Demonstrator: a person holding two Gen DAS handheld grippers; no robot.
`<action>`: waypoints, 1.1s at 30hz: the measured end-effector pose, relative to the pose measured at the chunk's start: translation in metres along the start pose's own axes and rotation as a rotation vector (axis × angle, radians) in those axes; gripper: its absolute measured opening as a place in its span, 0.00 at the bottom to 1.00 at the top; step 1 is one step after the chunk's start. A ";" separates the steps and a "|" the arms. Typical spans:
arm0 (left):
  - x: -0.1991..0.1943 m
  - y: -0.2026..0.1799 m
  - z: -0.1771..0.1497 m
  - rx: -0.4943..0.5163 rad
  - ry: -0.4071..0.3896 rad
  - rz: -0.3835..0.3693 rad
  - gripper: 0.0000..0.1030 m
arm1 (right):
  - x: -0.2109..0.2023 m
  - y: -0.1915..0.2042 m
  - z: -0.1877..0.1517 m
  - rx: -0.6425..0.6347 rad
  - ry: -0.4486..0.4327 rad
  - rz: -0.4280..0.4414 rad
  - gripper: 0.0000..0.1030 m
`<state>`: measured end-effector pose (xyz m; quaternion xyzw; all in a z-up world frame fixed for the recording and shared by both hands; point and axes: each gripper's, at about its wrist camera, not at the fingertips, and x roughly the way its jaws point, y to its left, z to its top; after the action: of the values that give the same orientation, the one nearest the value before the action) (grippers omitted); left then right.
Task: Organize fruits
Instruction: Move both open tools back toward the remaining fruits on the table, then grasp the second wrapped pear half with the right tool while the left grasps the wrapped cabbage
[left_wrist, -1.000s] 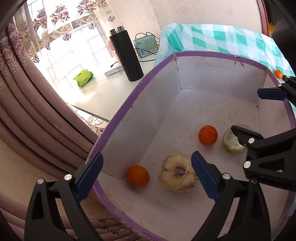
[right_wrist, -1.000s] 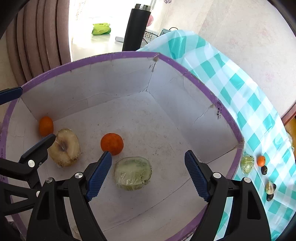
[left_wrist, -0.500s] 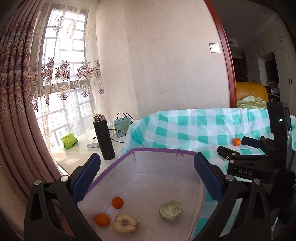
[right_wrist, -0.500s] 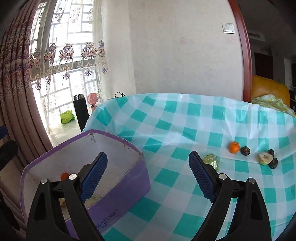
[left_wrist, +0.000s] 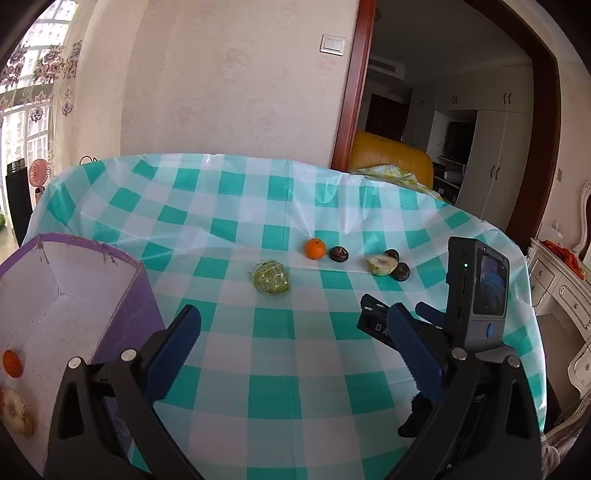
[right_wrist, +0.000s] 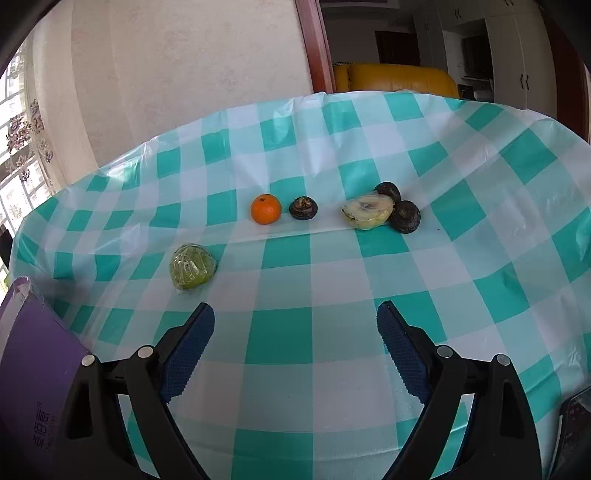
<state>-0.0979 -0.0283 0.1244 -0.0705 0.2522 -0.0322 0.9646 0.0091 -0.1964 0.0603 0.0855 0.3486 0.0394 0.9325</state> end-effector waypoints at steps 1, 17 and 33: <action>0.015 -0.001 0.000 -0.017 0.004 0.002 0.98 | 0.005 -0.008 0.002 0.020 0.012 -0.013 0.84; 0.180 0.053 0.000 -0.324 0.168 0.101 0.98 | 0.086 -0.108 0.043 0.289 0.102 -0.066 0.84; 0.195 0.066 0.003 -0.385 0.211 0.023 0.98 | 0.131 -0.075 0.073 0.087 0.160 0.010 0.72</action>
<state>0.0755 0.0179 0.0233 -0.2466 0.3540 0.0201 0.9019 0.1569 -0.2619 0.0166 0.1243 0.4228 0.0356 0.8970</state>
